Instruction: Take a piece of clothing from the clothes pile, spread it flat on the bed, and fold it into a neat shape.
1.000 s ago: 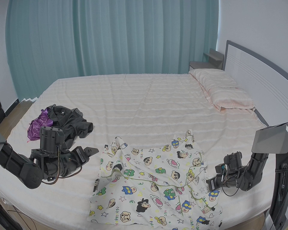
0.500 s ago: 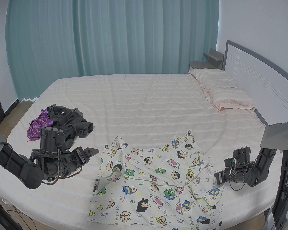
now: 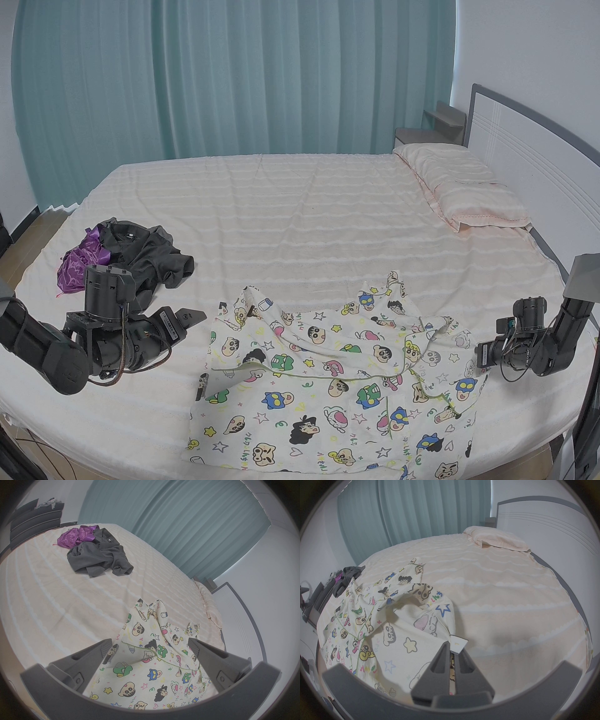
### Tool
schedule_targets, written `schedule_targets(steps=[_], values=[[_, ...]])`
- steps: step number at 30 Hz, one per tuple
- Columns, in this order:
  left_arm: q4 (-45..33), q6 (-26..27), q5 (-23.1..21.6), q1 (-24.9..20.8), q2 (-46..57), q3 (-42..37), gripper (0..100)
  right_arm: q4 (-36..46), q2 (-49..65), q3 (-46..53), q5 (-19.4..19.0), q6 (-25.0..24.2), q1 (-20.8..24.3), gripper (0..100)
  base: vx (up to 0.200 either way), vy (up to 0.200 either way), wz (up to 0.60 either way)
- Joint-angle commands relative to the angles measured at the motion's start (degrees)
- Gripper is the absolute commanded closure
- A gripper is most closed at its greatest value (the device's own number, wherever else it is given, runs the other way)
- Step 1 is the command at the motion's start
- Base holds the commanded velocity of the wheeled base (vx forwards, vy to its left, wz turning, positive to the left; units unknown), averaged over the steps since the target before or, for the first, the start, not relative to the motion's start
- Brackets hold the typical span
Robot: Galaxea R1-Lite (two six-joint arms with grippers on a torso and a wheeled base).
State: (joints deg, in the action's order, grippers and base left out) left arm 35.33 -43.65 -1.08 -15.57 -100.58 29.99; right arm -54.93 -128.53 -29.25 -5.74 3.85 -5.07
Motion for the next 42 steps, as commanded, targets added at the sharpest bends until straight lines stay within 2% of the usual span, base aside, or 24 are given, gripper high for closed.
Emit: schedule_targets(steps=[1,8,9,15,18,21,22,23,26,32,36,38,40,42], values=[[0.00,-0.03,0.03,-0.17,-0.31,-0.11,0,-0.09,-0.59,-1.16,0.03,0.01,-1.43,100,0.000,0.000,0.00],[0.00,-0.03,-0.06,-1.31,-0.40,-0.72,0,-0.09,-1.38,-2.92,0.03,-0.07,-2.40,100,0.000,0.000,0.00],[0.00,-0.12,-0.06,-1.66,-0.49,-0.90,0,-0.09,-1.64,-3.54,0.03,-0.16,-2.84,0,0.000,0.000,0.00],[0.09,-0.12,-0.06,-2.71,-4.18,0.07,0,-0.09,-0.85,-3.71,-0.67,-0.51,-3.89,0,0.000,0.000,0.00],[0.44,-0.55,0.03,-2.71,-8.14,3.76,0,-0.09,0.38,-3.71,-0.94,-1.39,-3.98,0,0.000,0.000,0.00],[0.97,-0.29,-0.06,-2.63,-12.44,7.72,0,-0.09,3.02,-2.92,-2.78,-6.49,-3.37,0,0.000,0.000,0.00],[0.97,-0.29,-0.06,-2.63,-12.44,7.72,0,-0.09,3.02,-2.92,-2.78,-6.49,-3.37,0,0.000,0.000,0.00],[1.23,0.59,-0.15,-2.71,-15.52,10.88,0,-0.09,5.83,-0.81,-4.54,-10.18,-2.31,0,0.000,0.000,0.00],[0.44,4.10,-0.06,-2.80,-20.35,16.68,0,-0.09,9.70,2.44,-6.74,-15.28,-0.55,0,0.000,0.000,0.00],[-2.19,4.81,0.38,-2.80,-25.71,23.89,0,-0.53,11.19,4.28,-8.50,-20.38,-0.47,0,0.000,0.000,0.00],[-2.19,4.54,1.35,-3.33,-25.71,24.42,0,-5.36,10.84,6.92,-11.13,-24.51,-0.11,0,0.000,0.000,0.00],[-2.19,4.54,1.35,-3.33,-25.71,24.42,0,-5.36,10.84,6.92,-11.13,-24.51,-0.11,0,0.000,0.000,0.00],[-2.11,2.79,3.90,-3.68,-25.63,24.50,0,-10.20,9.52,8.77,-11.84,-25.91,0.50,0,0.000,0.000,0.00],[-2.02,1.82,3.90,-3.68,-25.54,24.42,0,-11.08,9.43,9.29,-11.84,-25.91,0.50,0,0.000,0.000,0.00]])
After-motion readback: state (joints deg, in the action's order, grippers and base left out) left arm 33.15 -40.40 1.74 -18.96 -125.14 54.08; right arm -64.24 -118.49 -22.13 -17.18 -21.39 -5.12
